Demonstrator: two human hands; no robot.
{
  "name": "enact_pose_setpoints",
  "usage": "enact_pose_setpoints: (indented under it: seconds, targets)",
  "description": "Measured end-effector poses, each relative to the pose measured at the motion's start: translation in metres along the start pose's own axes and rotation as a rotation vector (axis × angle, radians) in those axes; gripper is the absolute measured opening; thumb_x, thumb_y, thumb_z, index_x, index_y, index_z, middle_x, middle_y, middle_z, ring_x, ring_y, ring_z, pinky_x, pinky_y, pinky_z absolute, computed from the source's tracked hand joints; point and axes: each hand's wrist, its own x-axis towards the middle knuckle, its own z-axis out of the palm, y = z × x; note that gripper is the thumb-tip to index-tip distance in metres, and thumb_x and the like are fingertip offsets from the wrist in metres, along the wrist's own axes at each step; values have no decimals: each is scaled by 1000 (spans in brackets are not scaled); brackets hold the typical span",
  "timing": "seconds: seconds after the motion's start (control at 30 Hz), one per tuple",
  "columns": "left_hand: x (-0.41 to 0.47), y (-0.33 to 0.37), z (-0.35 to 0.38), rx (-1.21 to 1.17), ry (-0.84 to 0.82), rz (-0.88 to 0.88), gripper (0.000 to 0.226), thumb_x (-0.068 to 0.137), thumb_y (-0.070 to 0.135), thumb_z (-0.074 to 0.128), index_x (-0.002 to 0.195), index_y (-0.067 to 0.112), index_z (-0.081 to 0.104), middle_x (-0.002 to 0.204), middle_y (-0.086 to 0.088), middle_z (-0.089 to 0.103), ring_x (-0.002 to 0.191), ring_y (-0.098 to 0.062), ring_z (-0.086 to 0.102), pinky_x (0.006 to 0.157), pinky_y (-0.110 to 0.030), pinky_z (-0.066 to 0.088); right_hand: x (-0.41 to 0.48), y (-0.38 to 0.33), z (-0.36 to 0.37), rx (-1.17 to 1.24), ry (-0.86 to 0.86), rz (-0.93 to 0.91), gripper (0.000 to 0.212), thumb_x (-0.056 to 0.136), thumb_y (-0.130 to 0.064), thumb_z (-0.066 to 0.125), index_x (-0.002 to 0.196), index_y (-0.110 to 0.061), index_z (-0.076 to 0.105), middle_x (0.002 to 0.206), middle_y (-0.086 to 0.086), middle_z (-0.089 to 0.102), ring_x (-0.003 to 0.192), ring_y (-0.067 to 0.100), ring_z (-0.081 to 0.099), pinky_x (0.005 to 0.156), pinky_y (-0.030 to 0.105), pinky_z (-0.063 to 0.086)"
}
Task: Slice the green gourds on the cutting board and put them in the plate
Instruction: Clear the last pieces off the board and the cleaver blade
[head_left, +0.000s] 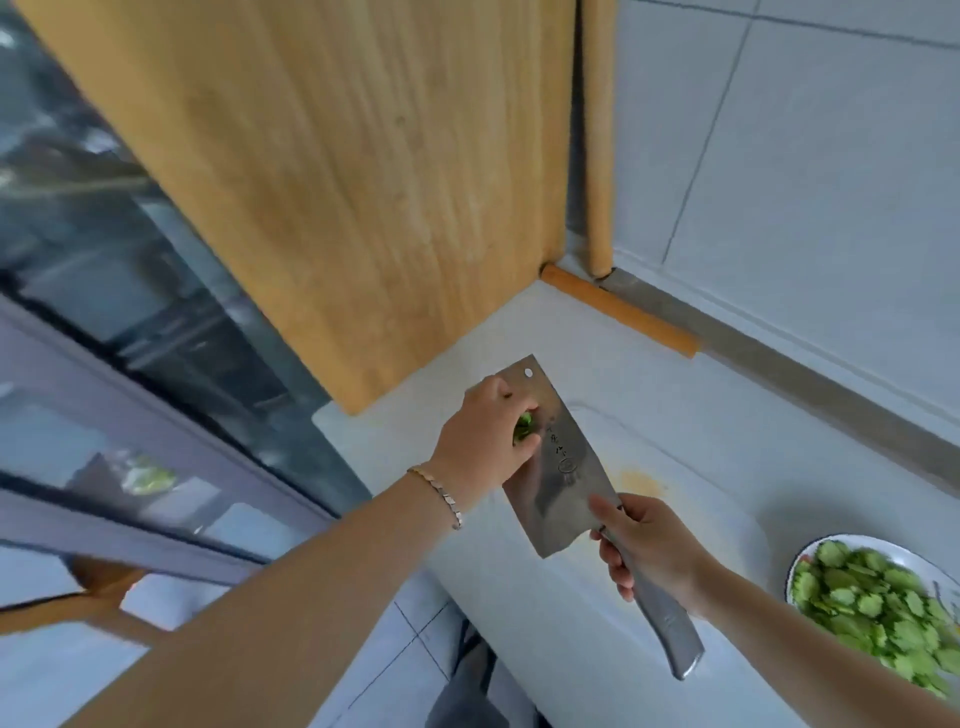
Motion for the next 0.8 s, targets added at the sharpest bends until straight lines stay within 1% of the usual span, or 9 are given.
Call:
enact_pose_setpoints:
  seconds: [0.07,0.17,0.3,0.37,0.43,0.53,0.63,0.67,0.8]
  targets:
    - [-35,-15,-9,-17,46,-102,33,90,32,56,121,22,53,122,-2,41,116,-17,38,78,-25,41,-10,-5,20,-48,-96,-15,38,99,-26,44,70,-3,51,45,4,45,36,19,40,40,24,39]
    - [-110,-46,-20,-34,144,-285,32,90,30,57,120,19,54,119,-4,43,112,-20,42,83,-31,44,-33,-14,67,-164,-252,-5,38,99,-27,44,69,-4,50,46,4,44,38,19,38,40,23,37]
    - [-191,-73,-36,-28,188,-465,31,91,31,55,119,19,53,118,-3,48,111,-22,43,88,-34,45,-56,-19,125,-311,-412,-68,38,98,-25,44,65,-6,47,47,5,45,36,18,39,38,23,38]
    - [-257,-93,-45,-33,262,-605,31,92,31,55,120,19,53,119,-4,49,111,-22,45,91,-33,45,-74,-16,177,-448,-529,-115,38,98,-24,44,65,-5,47,47,5,46,36,18,41,38,24,39]
    - [-306,-109,-51,-33,311,-706,31,92,31,54,120,18,53,121,-5,50,112,-22,45,92,-32,44,-88,-12,218,-505,-611,-140,39,98,-25,44,66,-3,48,46,5,46,35,17,41,38,25,40]
    - [-415,-137,-59,-51,393,-951,33,93,32,51,124,19,51,127,-5,45,118,-21,40,93,-34,43,-128,4,310,-594,-756,-136,39,98,-26,47,66,-3,49,44,4,45,32,16,40,36,23,38]
    - [-493,-157,-61,-73,426,-1102,36,93,31,50,128,20,51,129,-6,43,121,-23,36,95,-36,41,-161,21,378,-637,-834,-118,39,97,-28,48,66,-5,49,44,3,45,32,16,38,35,22,36]
    - [-541,-169,-63,-82,430,-1171,38,94,32,50,129,20,50,130,-6,42,121,-24,36,95,-36,41,-182,34,418,-668,-889,-119,39,97,-28,48,66,-5,49,44,3,45,32,16,38,36,22,36]
    - [-665,-203,-73,-79,430,-1301,39,96,27,47,134,19,46,131,-8,41,123,-26,33,99,-31,31,-238,69,528,-727,-1021,-103,39,97,-29,47,67,-5,50,44,2,45,32,15,38,36,23,36]
